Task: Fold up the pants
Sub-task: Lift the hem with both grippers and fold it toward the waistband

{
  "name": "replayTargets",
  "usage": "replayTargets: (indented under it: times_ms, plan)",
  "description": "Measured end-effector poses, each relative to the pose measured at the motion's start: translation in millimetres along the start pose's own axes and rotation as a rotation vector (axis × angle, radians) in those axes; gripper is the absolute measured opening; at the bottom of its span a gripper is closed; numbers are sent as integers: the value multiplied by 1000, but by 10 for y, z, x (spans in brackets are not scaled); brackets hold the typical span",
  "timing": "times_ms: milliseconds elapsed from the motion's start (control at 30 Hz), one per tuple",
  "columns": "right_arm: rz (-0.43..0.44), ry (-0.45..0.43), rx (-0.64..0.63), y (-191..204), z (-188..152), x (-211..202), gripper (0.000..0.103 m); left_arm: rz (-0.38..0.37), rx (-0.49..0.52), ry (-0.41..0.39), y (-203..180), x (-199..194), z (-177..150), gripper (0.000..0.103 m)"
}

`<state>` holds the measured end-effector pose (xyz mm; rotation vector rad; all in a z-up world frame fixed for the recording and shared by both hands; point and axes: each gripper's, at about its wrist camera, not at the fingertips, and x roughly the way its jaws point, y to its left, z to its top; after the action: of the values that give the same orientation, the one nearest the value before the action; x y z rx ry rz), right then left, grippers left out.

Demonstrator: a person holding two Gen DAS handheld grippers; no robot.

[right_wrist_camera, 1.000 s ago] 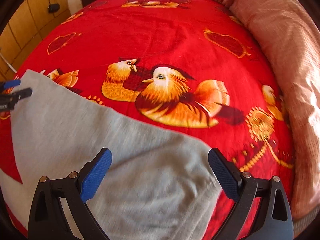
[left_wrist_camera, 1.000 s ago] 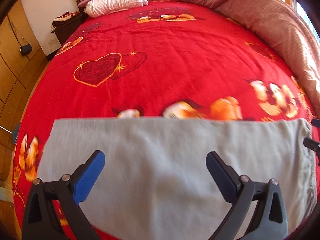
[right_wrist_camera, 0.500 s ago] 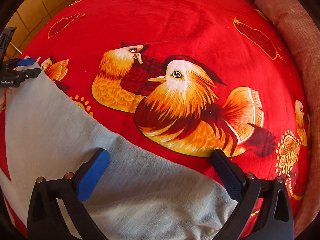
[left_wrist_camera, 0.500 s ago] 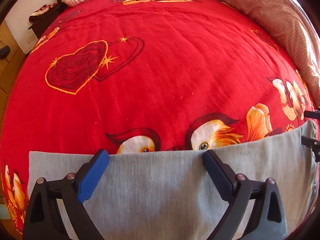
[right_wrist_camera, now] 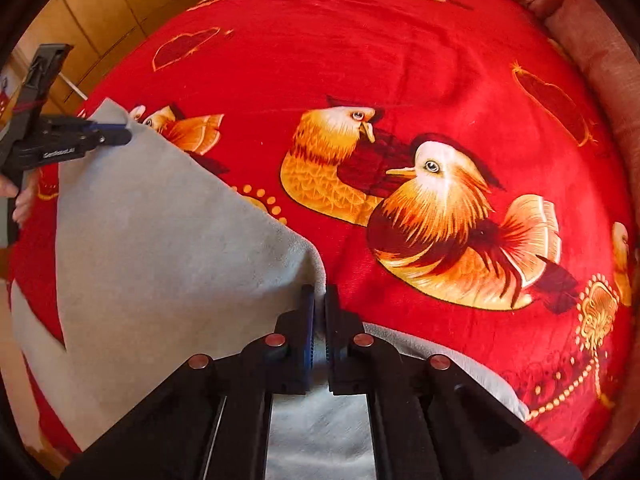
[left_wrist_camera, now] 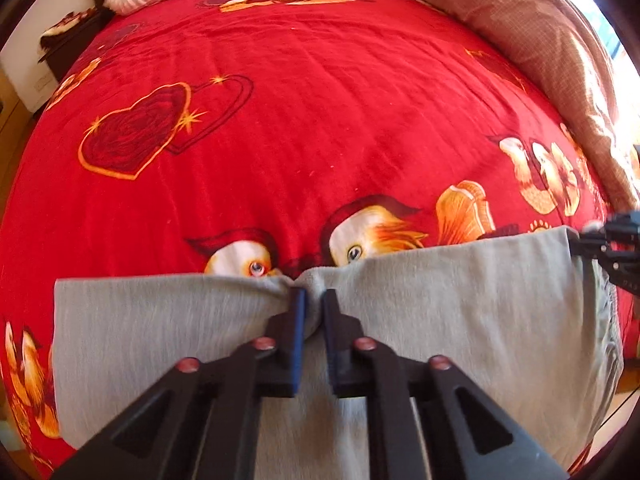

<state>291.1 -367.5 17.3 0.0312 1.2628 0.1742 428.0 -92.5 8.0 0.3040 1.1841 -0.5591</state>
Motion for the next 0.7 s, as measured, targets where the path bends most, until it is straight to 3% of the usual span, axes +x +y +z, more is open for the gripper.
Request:
replayTargets:
  times_ms: [400,700]
  plan:
    - [46,-185,19,176,-351,-794,6,-48,-140,-184,44,-897,-442,2]
    - [45,-302,-43,592,-849,-1371,6,-19,-204,-299,-149,-1626,-1177,2]
